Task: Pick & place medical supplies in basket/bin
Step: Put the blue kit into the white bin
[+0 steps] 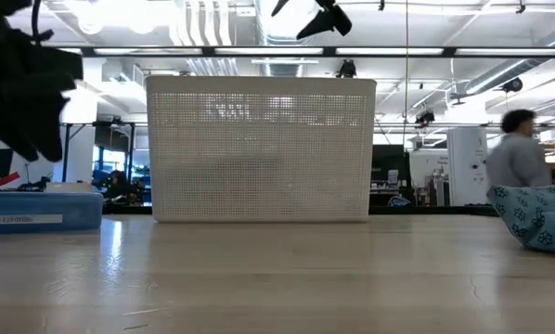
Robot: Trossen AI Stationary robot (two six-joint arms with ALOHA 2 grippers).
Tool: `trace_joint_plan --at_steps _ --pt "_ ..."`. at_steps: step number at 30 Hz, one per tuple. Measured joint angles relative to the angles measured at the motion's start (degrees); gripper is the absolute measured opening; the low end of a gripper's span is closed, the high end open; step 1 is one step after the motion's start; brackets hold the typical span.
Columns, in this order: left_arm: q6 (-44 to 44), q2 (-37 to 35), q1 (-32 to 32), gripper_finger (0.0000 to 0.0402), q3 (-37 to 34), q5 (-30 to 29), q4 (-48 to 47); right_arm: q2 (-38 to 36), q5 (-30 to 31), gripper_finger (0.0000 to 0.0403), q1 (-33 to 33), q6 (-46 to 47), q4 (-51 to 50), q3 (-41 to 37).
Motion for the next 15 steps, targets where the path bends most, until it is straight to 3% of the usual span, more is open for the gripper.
trace_joint_plan --at_steps 7,13,15 --pt "-18.1 10.4 5.0 0.0289 -0.5 1.3 0.2 0.0 0.2 0.0329 1.2 1.4 -3.3 -0.6" --pt "-21.2 19.9 8.1 0.026 -0.5 -0.1 5.4 0.1 0.0 0.0329 1.5 1.9 -3.9 -1.9" --pt "-20.9 21.8 8.1 0.0254 0.8 0.3 11.2 0.1 0.0 0.0329 1.8 2.0 -4.4 -1.9"
